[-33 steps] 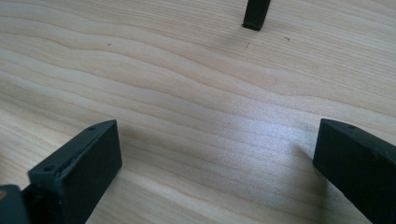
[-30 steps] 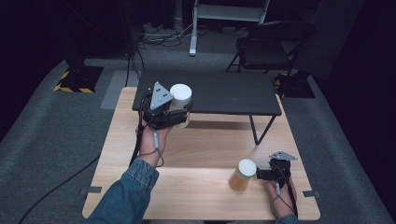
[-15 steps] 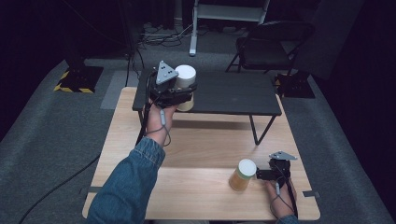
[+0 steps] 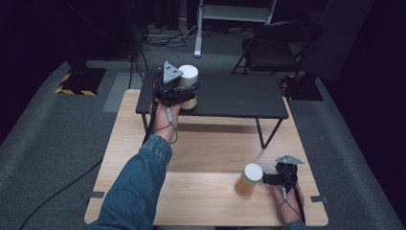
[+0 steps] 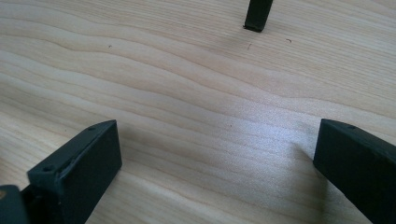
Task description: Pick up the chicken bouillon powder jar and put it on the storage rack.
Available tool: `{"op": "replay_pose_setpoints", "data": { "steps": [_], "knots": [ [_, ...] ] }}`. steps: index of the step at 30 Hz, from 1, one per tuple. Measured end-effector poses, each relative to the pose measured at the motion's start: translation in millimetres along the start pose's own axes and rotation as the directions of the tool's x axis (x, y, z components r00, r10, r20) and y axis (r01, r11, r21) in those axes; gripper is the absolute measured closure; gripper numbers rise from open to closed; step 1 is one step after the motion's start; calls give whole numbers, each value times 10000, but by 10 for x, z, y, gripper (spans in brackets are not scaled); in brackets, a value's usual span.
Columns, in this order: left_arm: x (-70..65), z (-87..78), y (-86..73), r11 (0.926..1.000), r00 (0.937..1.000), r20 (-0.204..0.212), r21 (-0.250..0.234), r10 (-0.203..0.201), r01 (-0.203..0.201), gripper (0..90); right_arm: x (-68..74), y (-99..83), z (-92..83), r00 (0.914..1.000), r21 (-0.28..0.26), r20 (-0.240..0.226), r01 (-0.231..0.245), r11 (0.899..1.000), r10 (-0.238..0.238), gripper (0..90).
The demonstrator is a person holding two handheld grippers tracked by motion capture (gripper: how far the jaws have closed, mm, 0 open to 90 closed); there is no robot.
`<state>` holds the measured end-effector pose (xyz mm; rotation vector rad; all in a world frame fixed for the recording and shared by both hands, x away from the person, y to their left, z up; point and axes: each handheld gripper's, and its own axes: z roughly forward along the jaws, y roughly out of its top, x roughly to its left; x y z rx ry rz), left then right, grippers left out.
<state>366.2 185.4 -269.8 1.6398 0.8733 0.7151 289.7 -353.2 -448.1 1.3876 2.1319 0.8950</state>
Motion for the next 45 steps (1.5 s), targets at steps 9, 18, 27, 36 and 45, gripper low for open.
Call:
{"op": "replay_pose_setpoints", "data": {
  "steps": [9,18,27,36,45],
  "knots": [
    [-67,-91,-32,9999,9989,-463,85,115,-111,136,1,2,1,10000,2,4,7,10000,-7,7],
    [-76,-421,-188,9998,9980,-631,194,41,-29,116,11,3,2,10000,7,26,-3,10000,3,6],
    [-121,-692,-535,9991,9982,-564,380,209,-188,105,6,2,4,10000,-6,-6,38,10000,-38,7],
    [-153,-802,-865,9990,9990,-446,438,-82,102,90,3,2,5,10000,-11,-35,60,10000,-60,6],
    [-290,-852,-1250,9974,9990,-444,723,-8,40,79,-1,2,4,9999,-4,-59,85,10000,-85,6]
  ]
}}
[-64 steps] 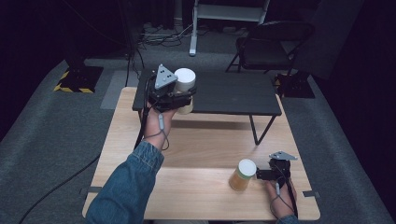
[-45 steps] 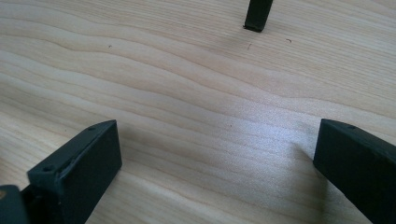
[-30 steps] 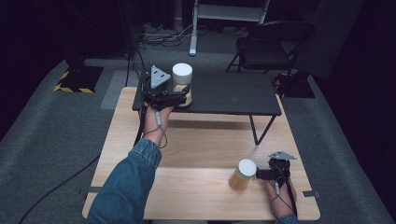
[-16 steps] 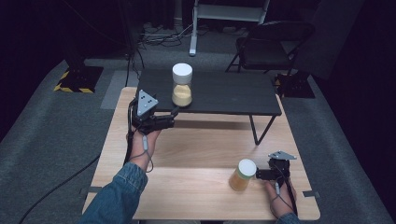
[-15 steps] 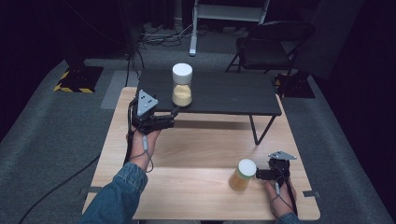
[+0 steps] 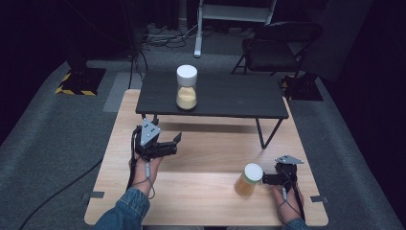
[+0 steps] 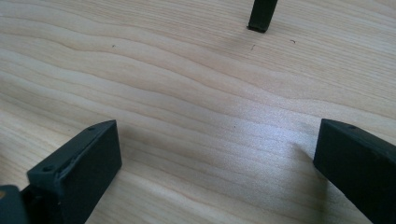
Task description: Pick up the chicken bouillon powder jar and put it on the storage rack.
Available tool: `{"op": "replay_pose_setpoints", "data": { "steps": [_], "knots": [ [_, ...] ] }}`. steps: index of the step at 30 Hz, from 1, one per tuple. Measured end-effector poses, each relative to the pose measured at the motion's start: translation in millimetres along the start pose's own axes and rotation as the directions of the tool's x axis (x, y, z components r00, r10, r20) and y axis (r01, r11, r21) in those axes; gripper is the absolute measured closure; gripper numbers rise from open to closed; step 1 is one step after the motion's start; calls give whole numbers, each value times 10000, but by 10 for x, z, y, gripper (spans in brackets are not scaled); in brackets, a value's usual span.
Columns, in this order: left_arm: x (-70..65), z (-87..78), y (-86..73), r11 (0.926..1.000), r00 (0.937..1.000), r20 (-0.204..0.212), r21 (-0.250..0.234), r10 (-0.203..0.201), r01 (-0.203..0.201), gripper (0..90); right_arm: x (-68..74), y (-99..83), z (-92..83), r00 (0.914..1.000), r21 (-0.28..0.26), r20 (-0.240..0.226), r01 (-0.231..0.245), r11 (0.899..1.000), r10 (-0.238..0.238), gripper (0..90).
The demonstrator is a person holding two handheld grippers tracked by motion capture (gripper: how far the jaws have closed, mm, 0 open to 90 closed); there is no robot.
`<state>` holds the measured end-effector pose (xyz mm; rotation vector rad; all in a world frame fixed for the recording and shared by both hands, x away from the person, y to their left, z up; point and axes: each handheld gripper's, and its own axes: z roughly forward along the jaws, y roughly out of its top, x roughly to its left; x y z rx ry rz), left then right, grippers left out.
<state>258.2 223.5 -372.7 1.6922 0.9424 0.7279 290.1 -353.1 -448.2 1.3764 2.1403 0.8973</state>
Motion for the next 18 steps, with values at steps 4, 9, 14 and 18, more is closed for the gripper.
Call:
{"op": "replay_pose_setpoints", "data": {
  "steps": [4,9,14,18],
  "knots": [
    [-45,-15,-111,9995,9999,135,298,58,-62,79,-1,0,0,10000,0,-7,8,10000,-8,6],
    [-76,-27,-280,9982,9997,199,594,-109,97,83,-2,0,-1,10000,1,-17,12,10000,-12,6],
    [-128,-21,-495,9953,9999,8,963,-120,119,90,-2,0,-1,10000,2,-17,13,10000,-13,6],
    [-166,-13,-591,9931,9999,-61,1171,-97,103,99,-2,0,-1,10000,3,-17,14,10000,-14,6]
  ]
}}
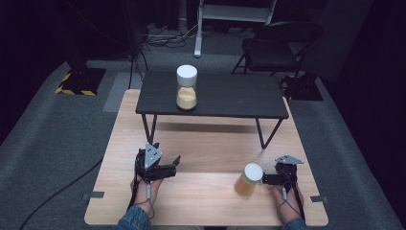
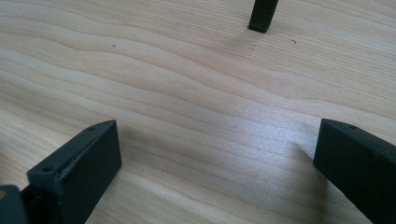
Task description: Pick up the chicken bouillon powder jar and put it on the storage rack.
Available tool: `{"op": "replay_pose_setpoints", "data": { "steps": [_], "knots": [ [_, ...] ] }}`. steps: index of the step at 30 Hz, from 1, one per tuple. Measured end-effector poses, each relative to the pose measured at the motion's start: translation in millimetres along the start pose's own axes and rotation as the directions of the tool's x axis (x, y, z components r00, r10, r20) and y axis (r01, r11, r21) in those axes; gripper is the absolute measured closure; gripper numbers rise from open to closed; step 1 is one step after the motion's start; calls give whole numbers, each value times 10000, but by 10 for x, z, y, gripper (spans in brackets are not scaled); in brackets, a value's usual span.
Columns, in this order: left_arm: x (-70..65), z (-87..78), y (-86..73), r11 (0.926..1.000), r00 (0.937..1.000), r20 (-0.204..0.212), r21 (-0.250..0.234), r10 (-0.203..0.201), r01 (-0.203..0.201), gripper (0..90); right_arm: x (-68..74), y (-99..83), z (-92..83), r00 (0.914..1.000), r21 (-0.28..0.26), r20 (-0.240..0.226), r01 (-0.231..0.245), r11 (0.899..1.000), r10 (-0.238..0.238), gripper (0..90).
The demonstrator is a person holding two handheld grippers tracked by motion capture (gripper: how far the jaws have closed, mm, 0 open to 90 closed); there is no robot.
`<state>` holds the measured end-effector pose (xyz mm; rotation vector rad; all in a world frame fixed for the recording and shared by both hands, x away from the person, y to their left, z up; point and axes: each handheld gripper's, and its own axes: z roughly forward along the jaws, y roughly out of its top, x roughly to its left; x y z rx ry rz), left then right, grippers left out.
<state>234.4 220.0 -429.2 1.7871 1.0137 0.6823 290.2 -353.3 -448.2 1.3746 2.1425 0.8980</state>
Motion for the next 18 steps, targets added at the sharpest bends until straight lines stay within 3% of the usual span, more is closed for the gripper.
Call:
{"op": "replay_pose_setpoints", "data": {
  "steps": [9,18],
  "knots": [
    [-47,75,-198,9982,9995,-328,605,8,11,102,-2,0,-1,10000,3,-10,7,10000,-7,6],
    [-34,185,-237,9880,9977,-665,1532,-89,190,99,-1,0,0,10000,2,-8,5,10000,-5,6]
  ]
}}
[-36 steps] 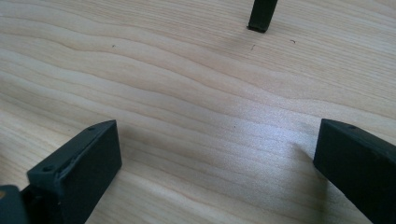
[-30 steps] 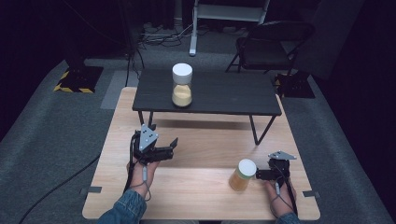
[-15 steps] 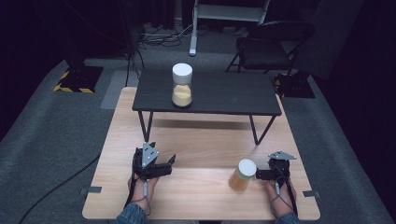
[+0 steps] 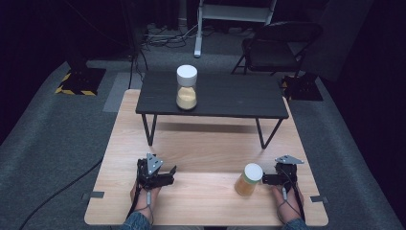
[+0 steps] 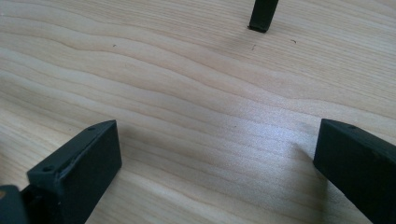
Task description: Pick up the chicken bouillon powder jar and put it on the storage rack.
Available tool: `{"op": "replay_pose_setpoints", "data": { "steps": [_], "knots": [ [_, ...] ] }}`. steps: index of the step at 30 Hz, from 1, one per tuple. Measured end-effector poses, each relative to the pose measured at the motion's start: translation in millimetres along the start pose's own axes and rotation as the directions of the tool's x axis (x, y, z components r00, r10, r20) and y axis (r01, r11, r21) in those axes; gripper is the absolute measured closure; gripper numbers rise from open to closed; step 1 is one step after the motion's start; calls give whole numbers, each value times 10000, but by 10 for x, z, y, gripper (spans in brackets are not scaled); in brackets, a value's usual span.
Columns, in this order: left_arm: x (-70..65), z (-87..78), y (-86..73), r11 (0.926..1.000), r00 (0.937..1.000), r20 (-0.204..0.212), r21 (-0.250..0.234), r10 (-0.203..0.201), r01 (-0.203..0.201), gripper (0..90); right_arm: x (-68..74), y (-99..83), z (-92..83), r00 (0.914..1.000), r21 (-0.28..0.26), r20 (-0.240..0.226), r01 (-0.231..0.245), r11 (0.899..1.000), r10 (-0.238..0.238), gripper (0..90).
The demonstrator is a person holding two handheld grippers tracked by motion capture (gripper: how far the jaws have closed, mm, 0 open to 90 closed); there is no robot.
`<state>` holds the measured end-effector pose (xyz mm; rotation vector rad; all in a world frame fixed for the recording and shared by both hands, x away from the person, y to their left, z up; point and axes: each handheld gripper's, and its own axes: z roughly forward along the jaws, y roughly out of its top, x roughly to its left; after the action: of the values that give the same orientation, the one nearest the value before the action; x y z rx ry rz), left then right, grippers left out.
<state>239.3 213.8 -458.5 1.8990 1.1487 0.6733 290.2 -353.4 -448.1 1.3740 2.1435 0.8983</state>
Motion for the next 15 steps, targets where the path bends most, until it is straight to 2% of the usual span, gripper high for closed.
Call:
{"op": "replay_pose_setpoints", "data": {
  "steps": [6,12,15],
  "knots": [
    [30,38,-1,9977,9976,-552,514,-421,449,102,-1,0,0,10000,0,-11,11,10000,-11,6],
    [18,63,48,9952,9955,-914,923,-243,327,103,-2,0,0,10000,-1,-15,14,10000,-14,6],
    [8,89,84,9933,9954,-951,1143,-85,194,100,-2,0,0,10000,-1,-16,14,10000,-14,6]
  ]
}}
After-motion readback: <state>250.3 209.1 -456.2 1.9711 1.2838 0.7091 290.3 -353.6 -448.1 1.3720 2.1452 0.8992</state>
